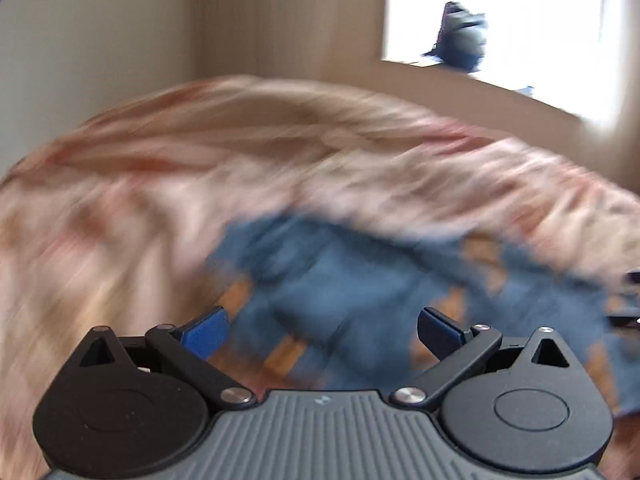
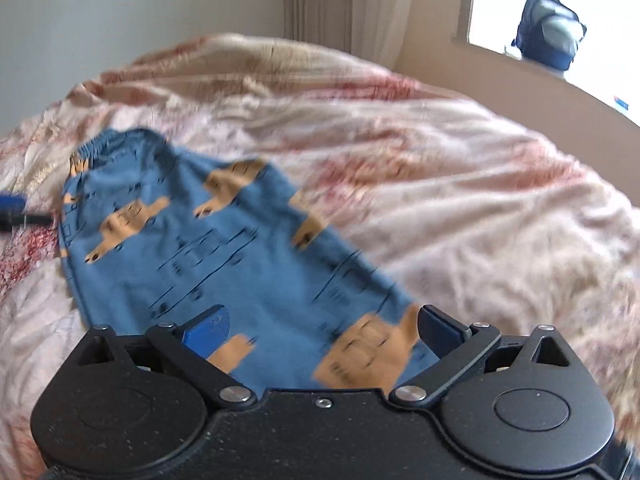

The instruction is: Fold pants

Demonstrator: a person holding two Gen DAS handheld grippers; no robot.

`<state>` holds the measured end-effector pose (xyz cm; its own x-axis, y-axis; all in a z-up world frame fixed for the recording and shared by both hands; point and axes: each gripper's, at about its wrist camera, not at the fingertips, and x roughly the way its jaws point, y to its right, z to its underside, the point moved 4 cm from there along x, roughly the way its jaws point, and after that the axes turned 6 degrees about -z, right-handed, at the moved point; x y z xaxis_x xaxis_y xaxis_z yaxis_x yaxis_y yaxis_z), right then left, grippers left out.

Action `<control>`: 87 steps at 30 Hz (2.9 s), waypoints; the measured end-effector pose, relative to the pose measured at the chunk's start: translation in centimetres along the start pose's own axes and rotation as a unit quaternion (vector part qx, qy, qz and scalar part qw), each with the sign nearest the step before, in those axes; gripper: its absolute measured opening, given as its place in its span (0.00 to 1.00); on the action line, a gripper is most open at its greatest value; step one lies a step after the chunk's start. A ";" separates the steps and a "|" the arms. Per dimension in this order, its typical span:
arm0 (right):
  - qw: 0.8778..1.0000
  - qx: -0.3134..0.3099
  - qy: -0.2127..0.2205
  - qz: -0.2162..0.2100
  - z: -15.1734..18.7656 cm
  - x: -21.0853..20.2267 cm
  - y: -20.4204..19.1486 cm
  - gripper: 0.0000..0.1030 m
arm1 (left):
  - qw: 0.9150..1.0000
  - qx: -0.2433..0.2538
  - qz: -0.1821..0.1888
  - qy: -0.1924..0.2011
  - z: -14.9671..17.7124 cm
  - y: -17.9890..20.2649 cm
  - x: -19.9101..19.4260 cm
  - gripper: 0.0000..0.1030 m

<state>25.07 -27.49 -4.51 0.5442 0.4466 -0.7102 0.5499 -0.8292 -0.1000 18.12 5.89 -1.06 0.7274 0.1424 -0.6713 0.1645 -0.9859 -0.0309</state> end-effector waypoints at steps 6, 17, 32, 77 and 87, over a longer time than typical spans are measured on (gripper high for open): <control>0.998 0.048 0.033 -0.031 -0.3 1.1 2.1 0.99 | 0.981 0.141 0.133 0.004 -7.0 7.6 8.9 1.00; 0.998 0.036 0.030 0.047 4.3 -0.3 2.8 0.99 | 0.978 0.208 0.004 0.008 -7.2 11.3 16.4 1.00; 0.973 0.149 0.060 0.166 11.7 -7.4 5.4 0.99 | 0.943 0.329 0.005 0.046 2.5 22.5 6.9 1.00; 0.906 0.355 0.169 0.154 21.5 -17.1 7.9 1.00 | 0.918 0.360 0.165 -0.036 5.1 46.9 1.1 1.00; 0.896 0.383 0.180 0.133 21.9 -17.5 7.7 1.00 | 0.920 0.237 0.299 -0.083 3.1 44.9 1.0 1.00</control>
<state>5.91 -49.06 -8.10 0.8367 0.1632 -0.5228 -0.1512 -0.8487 -0.5069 24.18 -38.47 -5.36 0.4743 -0.4154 -0.7762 -0.5710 -0.8162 0.0879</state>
